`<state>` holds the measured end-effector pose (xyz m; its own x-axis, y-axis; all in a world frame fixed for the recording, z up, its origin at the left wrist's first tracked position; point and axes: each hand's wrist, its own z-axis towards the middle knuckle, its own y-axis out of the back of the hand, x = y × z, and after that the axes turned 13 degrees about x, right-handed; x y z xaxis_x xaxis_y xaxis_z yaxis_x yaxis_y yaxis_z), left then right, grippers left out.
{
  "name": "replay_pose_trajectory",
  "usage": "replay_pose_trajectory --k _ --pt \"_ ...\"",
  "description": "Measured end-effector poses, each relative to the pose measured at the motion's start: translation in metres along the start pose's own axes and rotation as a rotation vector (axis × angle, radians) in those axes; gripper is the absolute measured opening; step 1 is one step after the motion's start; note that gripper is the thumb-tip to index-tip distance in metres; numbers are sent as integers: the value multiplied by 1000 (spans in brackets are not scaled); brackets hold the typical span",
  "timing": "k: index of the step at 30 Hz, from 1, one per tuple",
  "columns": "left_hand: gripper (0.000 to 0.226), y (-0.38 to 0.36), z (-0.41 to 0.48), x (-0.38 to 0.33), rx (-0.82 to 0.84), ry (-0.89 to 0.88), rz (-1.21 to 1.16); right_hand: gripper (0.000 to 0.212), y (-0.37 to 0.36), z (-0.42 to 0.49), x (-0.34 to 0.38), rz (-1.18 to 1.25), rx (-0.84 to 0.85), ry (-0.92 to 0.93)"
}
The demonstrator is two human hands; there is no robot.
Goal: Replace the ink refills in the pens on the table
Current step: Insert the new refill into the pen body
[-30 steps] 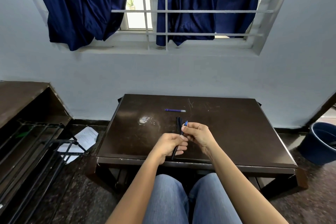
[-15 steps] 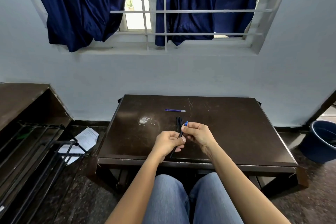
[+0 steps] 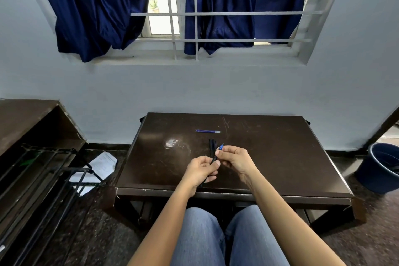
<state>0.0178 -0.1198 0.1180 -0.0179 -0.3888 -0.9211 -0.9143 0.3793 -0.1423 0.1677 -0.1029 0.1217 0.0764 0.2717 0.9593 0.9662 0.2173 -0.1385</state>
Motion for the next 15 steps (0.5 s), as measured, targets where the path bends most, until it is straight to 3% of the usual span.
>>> replay_pose_trajectory --k 6,9,12,15 --pt "28 5 -5 -6 165 59 -114 1 2 3 0 9 0 5" --pt "20 9 -4 -4 86 29 -38 6 1 3 -2 -15 -12 -9" --pt "27 8 -2 0 0 9 -53 6 -1 2 -2 -33 -10 -5" --pt "25 1 -7 -3 119 65 -53 1 -4 2 -2 -14 40 6"
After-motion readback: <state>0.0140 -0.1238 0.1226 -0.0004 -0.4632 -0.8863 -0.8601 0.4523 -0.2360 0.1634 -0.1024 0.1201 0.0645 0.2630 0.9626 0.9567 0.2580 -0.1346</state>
